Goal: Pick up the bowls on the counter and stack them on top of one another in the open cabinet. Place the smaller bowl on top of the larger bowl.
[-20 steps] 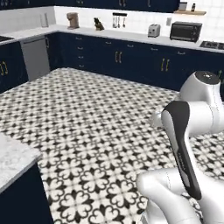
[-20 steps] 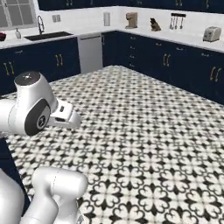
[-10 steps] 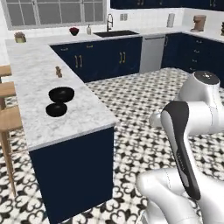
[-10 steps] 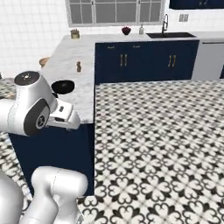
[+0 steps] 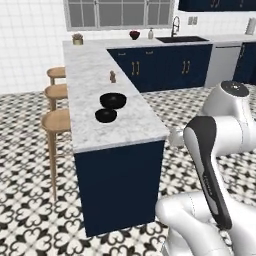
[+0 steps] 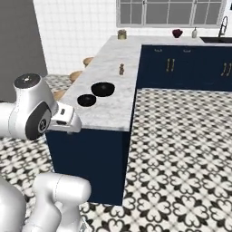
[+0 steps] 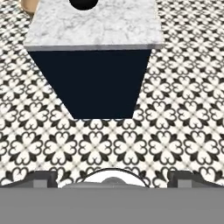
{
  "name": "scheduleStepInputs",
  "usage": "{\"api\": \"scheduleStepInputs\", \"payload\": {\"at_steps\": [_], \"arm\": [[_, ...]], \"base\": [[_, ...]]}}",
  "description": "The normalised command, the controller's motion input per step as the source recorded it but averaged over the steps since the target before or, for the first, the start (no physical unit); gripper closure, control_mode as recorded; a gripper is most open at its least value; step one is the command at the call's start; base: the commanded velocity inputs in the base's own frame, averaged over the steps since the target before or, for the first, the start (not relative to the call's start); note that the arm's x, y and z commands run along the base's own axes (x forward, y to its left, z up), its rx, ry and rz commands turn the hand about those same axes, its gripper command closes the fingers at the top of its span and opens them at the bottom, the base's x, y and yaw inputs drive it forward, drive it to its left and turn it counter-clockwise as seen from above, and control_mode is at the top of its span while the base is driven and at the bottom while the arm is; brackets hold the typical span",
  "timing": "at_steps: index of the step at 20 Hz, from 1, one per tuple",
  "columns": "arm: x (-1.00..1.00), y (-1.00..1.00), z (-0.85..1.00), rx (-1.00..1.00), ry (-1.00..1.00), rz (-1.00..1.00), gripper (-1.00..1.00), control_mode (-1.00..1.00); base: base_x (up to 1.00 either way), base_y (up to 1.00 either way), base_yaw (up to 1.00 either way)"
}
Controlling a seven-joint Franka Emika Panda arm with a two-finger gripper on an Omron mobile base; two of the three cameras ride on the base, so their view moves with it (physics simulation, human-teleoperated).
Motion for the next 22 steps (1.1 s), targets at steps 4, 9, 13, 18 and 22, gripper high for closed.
{"api": "scheduleStepInputs", "payload": {"at_steps": [4,9,13,18,22], "arm": [[0.00,0.00,0.00,0.00,0.00,0.00,-1.00,1.00],[0.00,0.00,0.00,0.00,0.00,0.00,-1.00,1.00],[0.00,0.00,0.00,0.00,0.00,0.00,-1.00,1.00],[0.00,0.00,0.00,0.00,0.00,0.00,-1.00,1.00],[0.00,0.00,0.00,0.00,0.00,0.00,-1.00,1.00]], "base": [[1.00,0.39,0.35],[0.77,-0.02,0.28],[0.49,-0.01,0.03],[0.48,0.00,0.00],[0.22,0.00,0.06]]}}
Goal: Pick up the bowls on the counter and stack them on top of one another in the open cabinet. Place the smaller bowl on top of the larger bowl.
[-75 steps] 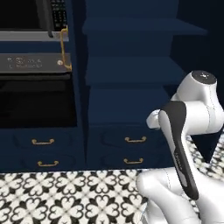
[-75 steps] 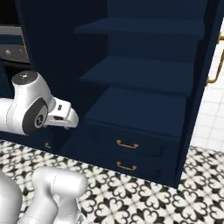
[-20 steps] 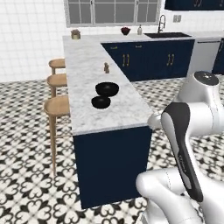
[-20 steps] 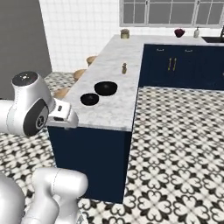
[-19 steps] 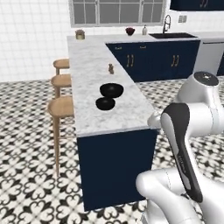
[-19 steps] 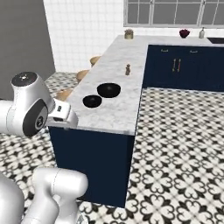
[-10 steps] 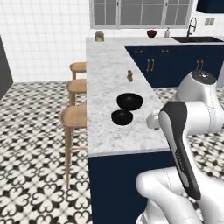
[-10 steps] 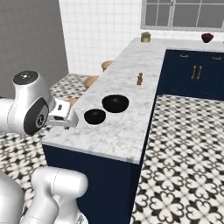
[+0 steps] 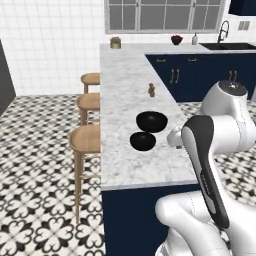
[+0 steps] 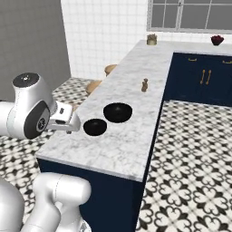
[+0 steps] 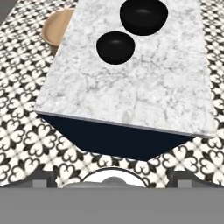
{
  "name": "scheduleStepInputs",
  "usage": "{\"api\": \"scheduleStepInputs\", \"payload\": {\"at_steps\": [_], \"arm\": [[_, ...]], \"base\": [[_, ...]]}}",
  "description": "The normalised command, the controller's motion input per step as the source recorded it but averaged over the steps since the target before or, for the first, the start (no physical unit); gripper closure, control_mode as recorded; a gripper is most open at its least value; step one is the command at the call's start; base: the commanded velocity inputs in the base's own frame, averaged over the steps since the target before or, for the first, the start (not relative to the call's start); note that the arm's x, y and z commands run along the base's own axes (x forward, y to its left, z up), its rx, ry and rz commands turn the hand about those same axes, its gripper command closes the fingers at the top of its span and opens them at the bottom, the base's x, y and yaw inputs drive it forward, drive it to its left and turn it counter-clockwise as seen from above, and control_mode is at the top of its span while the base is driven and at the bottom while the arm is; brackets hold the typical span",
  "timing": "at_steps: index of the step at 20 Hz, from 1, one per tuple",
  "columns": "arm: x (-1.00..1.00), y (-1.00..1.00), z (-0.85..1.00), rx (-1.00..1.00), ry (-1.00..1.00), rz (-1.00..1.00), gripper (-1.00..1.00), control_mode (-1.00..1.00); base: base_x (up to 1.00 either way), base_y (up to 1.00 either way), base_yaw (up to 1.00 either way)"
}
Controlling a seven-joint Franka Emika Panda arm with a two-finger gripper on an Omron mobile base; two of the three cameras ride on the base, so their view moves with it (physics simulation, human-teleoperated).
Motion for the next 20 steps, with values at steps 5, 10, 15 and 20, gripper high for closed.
{"api": "scheduleStepInputs", "payload": {"at_steps": [5,10,15,20], "arm": [[0.00,0.00,0.00,0.00,0.00,0.00,-1.00,1.00],[0.00,0.00,0.00,0.00,0.00,0.00,-1.00,1.00],[0.14,0.00,0.00,0.00,0.02,0.01,-1.00,-1.00],[0.89,-0.45,0.00,0.06,0.23,0.00,-1.00,-1.00]], "base": [[0.37,0.00,0.10],[0.36,0.00,0.11],[0.47,0.00,0.04],[0.00,0.00,0.00]]}}
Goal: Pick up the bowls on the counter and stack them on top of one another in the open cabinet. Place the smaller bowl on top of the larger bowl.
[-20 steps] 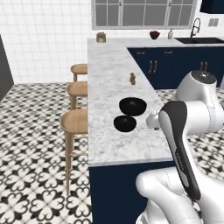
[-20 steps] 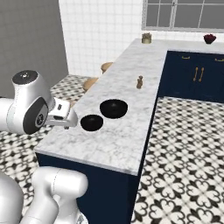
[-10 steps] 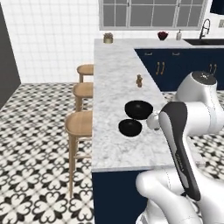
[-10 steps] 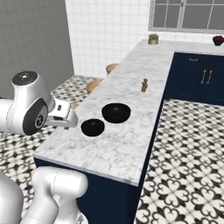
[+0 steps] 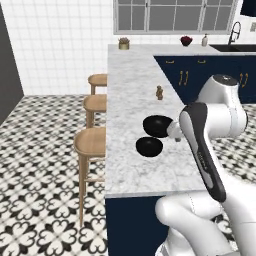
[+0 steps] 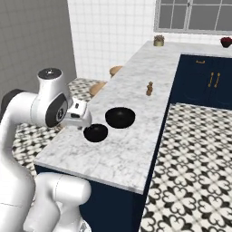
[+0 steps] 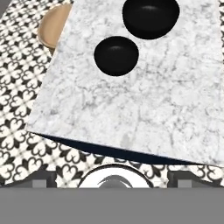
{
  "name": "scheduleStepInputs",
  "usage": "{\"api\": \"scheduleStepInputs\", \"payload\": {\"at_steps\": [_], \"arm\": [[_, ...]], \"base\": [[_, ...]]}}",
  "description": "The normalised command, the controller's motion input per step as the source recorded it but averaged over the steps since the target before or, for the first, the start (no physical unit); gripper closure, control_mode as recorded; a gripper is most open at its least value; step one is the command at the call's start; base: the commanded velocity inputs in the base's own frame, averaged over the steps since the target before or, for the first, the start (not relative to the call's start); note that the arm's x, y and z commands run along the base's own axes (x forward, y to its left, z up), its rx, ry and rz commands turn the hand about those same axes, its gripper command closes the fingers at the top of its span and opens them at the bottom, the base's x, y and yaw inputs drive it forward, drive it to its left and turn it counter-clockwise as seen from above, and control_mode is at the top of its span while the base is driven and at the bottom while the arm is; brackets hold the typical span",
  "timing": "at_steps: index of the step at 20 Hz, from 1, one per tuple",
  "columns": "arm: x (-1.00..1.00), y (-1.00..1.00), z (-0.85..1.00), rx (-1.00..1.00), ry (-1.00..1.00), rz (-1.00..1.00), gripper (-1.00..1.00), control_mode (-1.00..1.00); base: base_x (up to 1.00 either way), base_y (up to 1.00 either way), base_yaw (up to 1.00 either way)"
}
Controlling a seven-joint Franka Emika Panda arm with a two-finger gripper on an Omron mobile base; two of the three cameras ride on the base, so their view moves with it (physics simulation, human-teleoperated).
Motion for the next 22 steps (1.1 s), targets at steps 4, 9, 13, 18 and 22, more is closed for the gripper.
{"api": "scheduleStepInputs", "payload": {"at_steps": [4,9,13,18,22], "arm": [[1.00,-0.57,-0.12,0.04,0.24,-0.11,-1.00,-1.00],[0.89,-0.10,-0.24,0.00,0.18,-0.31,-1.00,-1.00],[0.16,0.00,-0.68,0.15,0.07,-0.23,-1.00,-1.00],[0.34,0.02,-0.72,0.06,0.21,-0.12,-1.00,-1.00],[0.39,0.04,-0.54,-0.04,0.16,-0.07,-1.00,-1.00]], "base": [[0.00,0.00,0.00],[0.00,0.00,0.00],[0.00,0.00,0.00],[0.00,0.00,0.00],[0.00,0.00,0.00]]}}
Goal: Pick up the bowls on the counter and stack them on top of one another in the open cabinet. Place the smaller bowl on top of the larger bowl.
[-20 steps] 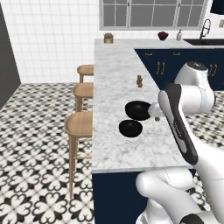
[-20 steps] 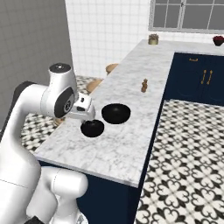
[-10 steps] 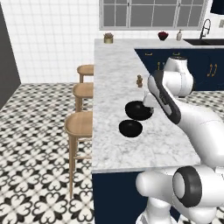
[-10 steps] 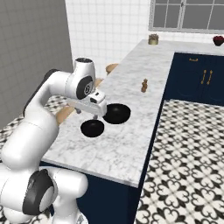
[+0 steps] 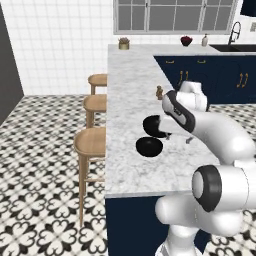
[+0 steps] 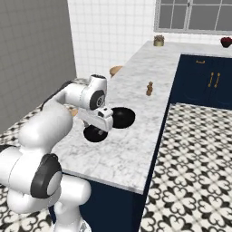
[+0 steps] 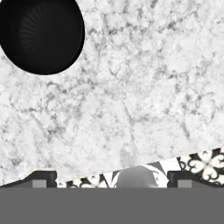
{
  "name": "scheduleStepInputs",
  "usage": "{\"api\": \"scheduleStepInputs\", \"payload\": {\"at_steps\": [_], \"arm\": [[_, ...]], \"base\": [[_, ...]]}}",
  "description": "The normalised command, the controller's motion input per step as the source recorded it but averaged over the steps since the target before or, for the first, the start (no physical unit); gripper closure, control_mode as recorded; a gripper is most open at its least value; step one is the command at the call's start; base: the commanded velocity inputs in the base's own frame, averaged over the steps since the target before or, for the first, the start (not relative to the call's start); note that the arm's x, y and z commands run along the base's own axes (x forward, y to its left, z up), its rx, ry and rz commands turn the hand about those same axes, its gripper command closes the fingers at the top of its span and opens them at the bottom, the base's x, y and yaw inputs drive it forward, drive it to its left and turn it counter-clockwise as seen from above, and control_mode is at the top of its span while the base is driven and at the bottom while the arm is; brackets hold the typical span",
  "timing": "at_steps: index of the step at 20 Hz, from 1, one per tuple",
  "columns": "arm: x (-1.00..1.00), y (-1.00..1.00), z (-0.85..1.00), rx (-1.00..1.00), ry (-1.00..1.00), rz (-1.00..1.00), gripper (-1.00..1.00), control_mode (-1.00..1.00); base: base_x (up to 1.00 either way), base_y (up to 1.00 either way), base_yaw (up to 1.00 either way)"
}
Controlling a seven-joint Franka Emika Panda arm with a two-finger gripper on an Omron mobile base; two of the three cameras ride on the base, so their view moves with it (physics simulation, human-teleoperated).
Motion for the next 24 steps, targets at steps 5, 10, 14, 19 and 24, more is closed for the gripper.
{"api": "scheduleStepInputs", "payload": {"at_steps": [5,10,14,19,24], "arm": [[0.14,0.06,-0.42,0.00,0.14,-0.04,-1.00,-1.00],[0.27,0.08,-0.44,-0.01,0.03,0.00,-1.00,-1.00],[0.33,0.16,-0.36,0.00,-0.02,0.00,-1.00,-1.00],[0.41,0.09,-0.30,0.00,0.00,0.00,-1.00,-1.00],[0.33,0.00,-0.29,0.00,0.00,0.00,-1.00,-1.00]], "base": [[0.00,0.00,0.00],[0.00,0.00,0.00],[0.00,0.00,0.00],[0.00,0.00,0.00],[0.00,0.00,0.00]]}}
